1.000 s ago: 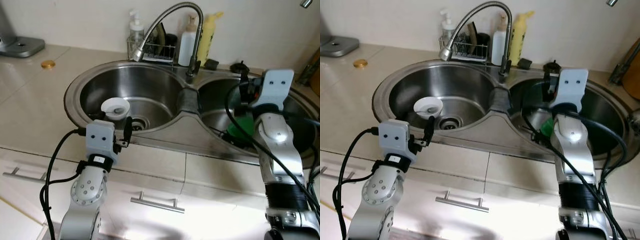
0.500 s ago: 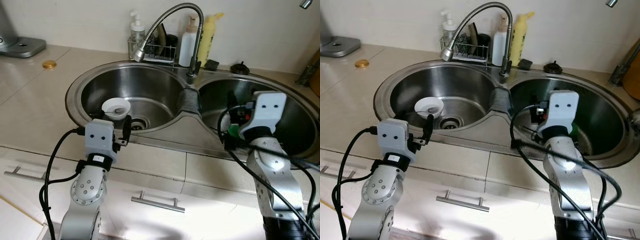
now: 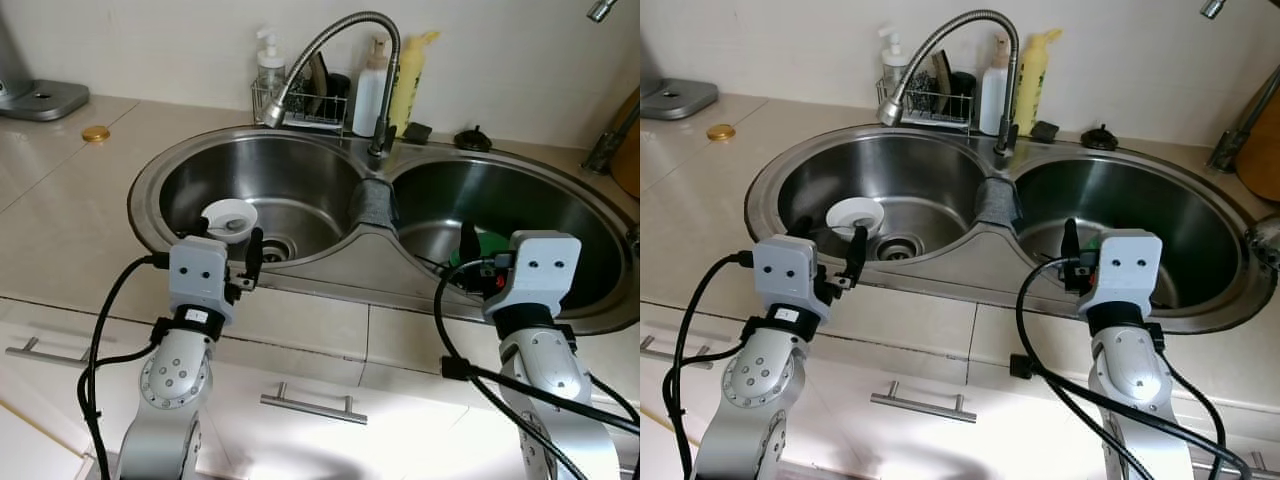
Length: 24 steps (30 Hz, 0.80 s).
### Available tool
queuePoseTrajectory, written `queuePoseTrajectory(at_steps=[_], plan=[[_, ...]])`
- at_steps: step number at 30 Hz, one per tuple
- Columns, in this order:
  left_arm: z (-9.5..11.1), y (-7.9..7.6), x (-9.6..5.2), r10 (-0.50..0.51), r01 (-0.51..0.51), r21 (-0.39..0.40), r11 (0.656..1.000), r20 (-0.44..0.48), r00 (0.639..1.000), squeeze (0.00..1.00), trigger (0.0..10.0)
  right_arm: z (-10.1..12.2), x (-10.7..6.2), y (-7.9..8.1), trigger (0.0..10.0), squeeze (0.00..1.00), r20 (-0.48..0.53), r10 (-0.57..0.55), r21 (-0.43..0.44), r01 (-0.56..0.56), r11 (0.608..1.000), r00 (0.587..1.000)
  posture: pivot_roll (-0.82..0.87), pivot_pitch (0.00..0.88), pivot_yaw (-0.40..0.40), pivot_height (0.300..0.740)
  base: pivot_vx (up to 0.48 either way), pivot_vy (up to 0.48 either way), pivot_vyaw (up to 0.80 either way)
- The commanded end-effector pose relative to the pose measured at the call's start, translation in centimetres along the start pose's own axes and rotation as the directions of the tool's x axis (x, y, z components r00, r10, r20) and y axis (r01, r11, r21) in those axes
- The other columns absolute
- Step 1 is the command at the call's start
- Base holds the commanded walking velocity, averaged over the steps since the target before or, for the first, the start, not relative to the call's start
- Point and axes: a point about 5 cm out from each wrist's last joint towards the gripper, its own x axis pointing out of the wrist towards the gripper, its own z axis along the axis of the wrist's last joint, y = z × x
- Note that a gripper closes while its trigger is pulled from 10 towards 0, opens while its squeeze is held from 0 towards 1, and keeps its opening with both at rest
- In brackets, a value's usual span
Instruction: Kitchen organization
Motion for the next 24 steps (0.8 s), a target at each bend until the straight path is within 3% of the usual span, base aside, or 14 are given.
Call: queuePoseTrajectory(at_steps=[1, 12, 24], plan=[[0.3, 0.2, 0.0, 0.001, -0.001, 0.008, 1.000, 0.011, 1.000, 0.00, 10.0, 0.2, -0.3, -0.2, 10.0, 0.00, 0.001, -0.009, -0.022, 0.009, 1.000, 1.000, 0.09, 0.000, -0.064, 0.740, 0.000, 0.000, 0.00], [0.6, 1.5, -3.1, -0.009, 0.013, 0.064, 0.998, -0.054, 0.999, 0.00, 10.0, -0.2, -2.5, -0.6, 10.0, 0.00, -0.045, 0.002, -0.104, -0.007, 0.995, 0.999, 0.11, 0.000, -0.072, 0.740, 0.000, 0.000, 0.00], [0.6, 1.1, -2.7, -0.005, 0.011, 0.104, 0.994, -0.061, 0.998, 0.00, 10.0, -0.1, -3.3, -0.2, 10.0, 0.00, -0.044, 0.036, -0.182, -0.043, 0.982, 0.998, 0.11, 0.000, -0.072, 0.740, 0.000, 0.000, 0.00]])
